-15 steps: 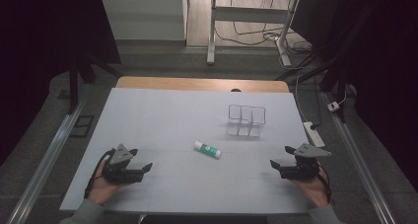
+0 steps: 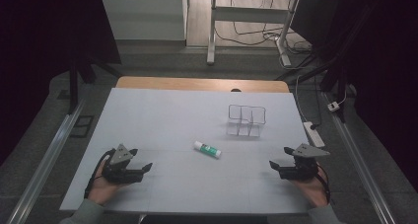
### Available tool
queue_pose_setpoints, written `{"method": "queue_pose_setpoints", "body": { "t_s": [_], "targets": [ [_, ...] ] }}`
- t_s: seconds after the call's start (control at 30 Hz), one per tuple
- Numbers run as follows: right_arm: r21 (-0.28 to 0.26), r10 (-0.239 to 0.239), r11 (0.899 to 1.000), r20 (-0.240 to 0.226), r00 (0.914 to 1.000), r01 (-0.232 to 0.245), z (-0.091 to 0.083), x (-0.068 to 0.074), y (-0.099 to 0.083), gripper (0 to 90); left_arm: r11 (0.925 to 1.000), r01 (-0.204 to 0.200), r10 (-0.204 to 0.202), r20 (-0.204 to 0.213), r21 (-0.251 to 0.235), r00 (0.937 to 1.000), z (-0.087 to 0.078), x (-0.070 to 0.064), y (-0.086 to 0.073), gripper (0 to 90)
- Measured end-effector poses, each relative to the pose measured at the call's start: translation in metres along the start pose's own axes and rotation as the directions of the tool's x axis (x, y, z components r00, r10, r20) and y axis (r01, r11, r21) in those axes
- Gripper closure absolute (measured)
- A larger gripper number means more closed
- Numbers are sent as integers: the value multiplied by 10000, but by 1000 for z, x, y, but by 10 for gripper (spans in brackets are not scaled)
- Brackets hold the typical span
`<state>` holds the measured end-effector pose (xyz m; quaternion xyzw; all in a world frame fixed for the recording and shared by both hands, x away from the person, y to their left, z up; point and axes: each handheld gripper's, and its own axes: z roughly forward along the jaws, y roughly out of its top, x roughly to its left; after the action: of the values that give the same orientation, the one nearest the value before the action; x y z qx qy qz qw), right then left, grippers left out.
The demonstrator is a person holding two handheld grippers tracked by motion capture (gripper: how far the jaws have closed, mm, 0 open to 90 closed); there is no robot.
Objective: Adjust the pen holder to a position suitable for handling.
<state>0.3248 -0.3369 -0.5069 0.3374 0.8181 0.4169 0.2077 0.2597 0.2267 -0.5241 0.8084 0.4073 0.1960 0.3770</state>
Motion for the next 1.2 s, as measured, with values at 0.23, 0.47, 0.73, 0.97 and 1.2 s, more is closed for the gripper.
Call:
{"method": "queue_pose_setpoints", "body": {
  "t_s": [0.23,0.47,0.73,0.97,1.2],
  "targets": [
    [25,-7,10000,71,10000,7,-1,0,0,184,10000,-26,26,-14,-8,10000,0,0,0,232],
    [-48,29,10000,137,9999,-28,-2,-1,1,187,10000,-20,20,4,30,10000,1,0,0,232],
    [-81,103,9999,181,9998,-101,-3,-2,3,195,10000,-17,17,-24,17,10000,0,0,0,233],
    [-120,129,9998,153,9998,-128,-2,-2,5,204,10000,14,-14,-47,-7,10000,0,0,0,233],
    [-92,265,9996,245,9993,-263,1,-3,10,229,10000,-23,23,-26,-3,10000,0,-1,0,233]
  ]
}}
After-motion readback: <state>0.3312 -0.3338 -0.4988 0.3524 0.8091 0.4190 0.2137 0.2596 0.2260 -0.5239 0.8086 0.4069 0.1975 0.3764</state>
